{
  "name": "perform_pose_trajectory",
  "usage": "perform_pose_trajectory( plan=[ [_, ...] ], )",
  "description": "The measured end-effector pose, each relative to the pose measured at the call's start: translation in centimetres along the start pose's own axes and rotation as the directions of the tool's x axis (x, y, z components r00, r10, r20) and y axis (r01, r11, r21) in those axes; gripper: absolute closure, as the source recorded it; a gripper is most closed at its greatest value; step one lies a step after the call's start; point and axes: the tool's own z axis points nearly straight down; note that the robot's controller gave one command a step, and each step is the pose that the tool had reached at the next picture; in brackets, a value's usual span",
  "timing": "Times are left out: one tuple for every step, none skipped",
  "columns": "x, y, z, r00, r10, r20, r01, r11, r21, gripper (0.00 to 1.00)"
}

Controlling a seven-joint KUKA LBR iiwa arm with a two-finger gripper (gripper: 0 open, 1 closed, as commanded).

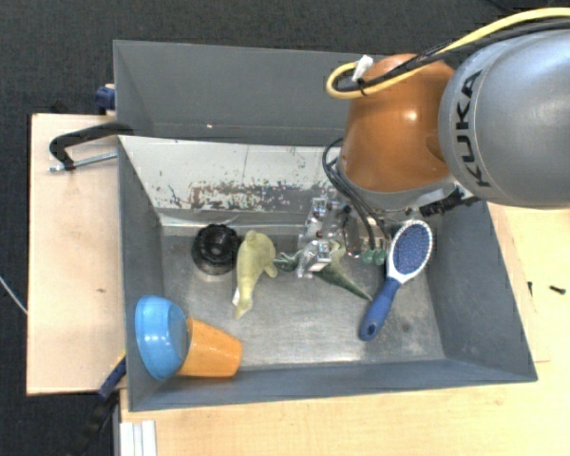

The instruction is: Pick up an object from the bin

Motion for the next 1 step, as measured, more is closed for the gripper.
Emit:
perform_pose_trajectory(
  plan=[
    [2.05,-10.5,-5.45,0.914,-0.405,-0.005,0.405,0.914,0.001,1.0]
  ],
)
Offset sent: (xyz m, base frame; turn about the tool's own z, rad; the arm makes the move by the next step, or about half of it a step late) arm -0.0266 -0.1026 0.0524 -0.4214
